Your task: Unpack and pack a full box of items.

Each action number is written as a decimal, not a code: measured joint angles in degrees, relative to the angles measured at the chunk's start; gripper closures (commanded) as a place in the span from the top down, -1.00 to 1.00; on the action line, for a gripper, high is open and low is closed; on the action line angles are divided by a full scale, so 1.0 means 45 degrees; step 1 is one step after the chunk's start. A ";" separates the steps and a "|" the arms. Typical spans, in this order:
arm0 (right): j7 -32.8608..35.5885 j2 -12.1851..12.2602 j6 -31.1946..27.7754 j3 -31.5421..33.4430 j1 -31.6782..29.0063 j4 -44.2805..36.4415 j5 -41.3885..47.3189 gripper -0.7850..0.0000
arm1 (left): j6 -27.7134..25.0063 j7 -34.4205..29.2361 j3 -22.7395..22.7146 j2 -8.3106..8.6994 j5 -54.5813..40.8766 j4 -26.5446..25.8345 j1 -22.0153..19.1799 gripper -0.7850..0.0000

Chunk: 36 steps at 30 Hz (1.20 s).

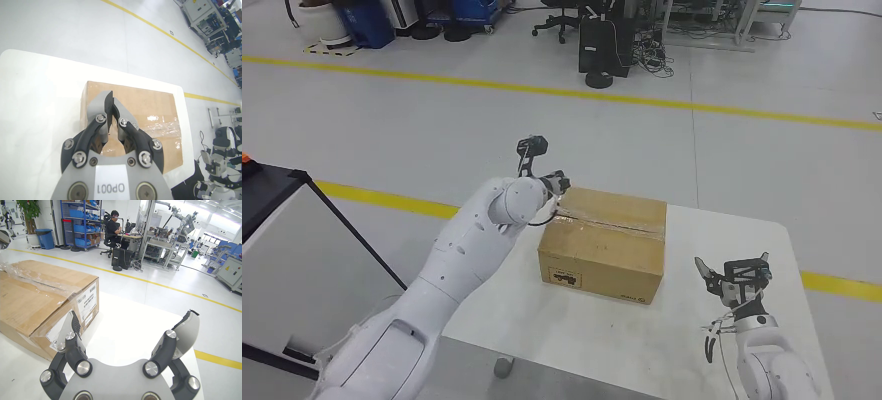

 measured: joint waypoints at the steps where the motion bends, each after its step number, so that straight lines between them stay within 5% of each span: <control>1: 0.0000 0.0000 0.0000 0.0000 0.0000 0.0000 0.0000 1.00 | -0.0026 -0.0177 -0.0164 0.0079 0.0106 -0.0593 0.0148 -1.00; 9: 0.0000 0.0000 0.0000 0.0000 0.0000 0.0000 0.0000 1.00 | 0.0336 -0.1404 -0.0646 0.0331 0.0686 -0.3777 0.0735 -1.00; 24: 0.0000 0.0000 0.0000 0.0000 0.0000 0.0000 0.0000 1.00 | 0.0233 -0.1292 -0.0741 0.0314 0.0592 -0.3903 0.0822 -1.00; 27: 0.0000 0.0000 0.0000 0.0000 0.0000 0.0000 0.0000 1.00 | -0.0270 -0.0436 -0.1131 0.0313 -0.0528 -0.4577 0.1054 -1.00; 36: 0.0000 0.0000 0.0000 0.0000 0.0000 0.0000 0.0000 1.00 | 0.1291 -0.0811 -0.0326 0.0059 0.0823 -0.6764 0.0561 -1.00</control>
